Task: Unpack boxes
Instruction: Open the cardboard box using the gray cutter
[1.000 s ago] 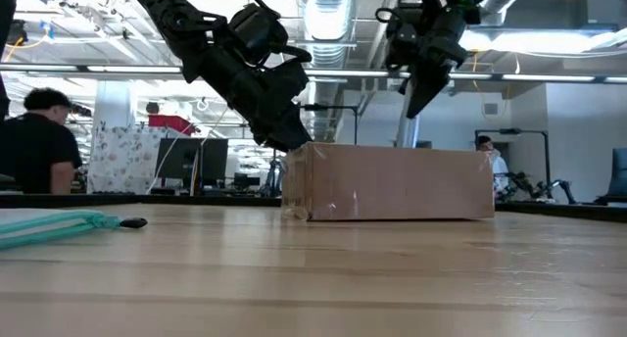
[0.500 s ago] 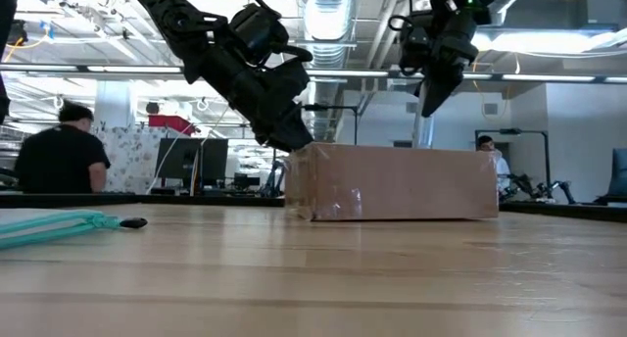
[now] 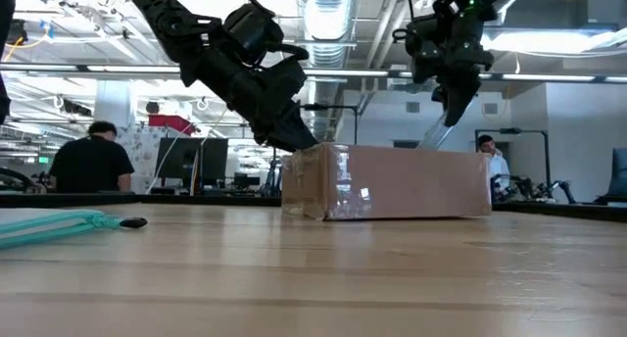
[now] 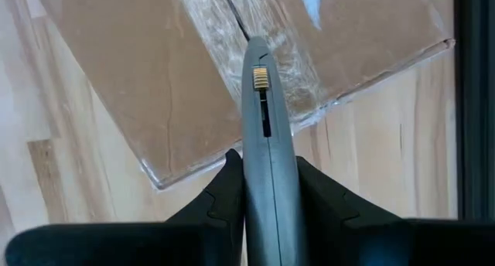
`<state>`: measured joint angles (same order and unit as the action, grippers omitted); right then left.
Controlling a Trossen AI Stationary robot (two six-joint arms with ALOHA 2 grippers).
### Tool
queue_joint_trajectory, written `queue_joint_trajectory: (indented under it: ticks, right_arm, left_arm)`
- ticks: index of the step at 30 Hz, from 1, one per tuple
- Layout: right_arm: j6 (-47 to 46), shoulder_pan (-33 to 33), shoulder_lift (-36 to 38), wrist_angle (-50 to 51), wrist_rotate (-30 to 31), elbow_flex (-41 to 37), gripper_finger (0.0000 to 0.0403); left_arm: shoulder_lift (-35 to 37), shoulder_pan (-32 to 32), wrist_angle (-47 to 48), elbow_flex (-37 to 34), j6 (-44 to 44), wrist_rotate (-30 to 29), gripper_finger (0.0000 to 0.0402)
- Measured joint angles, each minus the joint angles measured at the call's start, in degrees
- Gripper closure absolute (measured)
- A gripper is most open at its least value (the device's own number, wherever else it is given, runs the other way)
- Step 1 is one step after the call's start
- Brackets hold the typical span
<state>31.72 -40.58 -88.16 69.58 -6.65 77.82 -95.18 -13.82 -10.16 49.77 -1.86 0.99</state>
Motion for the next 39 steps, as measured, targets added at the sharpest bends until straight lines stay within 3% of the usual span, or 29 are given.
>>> queue_joint_trajectory:
  ticks: [16, 23, 27, 39]
  right_arm:
    - [-3.45, 13.13, -0.20, -11.66, -1.02, 0.02, 0.0330]
    - [-3.61, 18.39, -2.23, -15.07, -1.65, 0.13, 0.0330]
    - [-4.11, 20.66, -3.05, -17.53, -1.88, 0.34, 0.0330]
    - [-5.35, 21.68, -3.10, -15.42, -2.08, 0.50, 0.0330]
  left_arm:
    - [1.33, -0.96, -10.18, 0.22, -1.29, 0.37, 0.0258]
    - [0.23, -2.05, -9.13, 0.32, 1.31, 0.38, 0.0258]
    - [-1.14, -2.47, -7.96, 0.45, 4.16, 6.39, 0.0258]
    - [-2.18, -2.02, 2.06, 0.69, 7.65, 8.23, 0.0258]
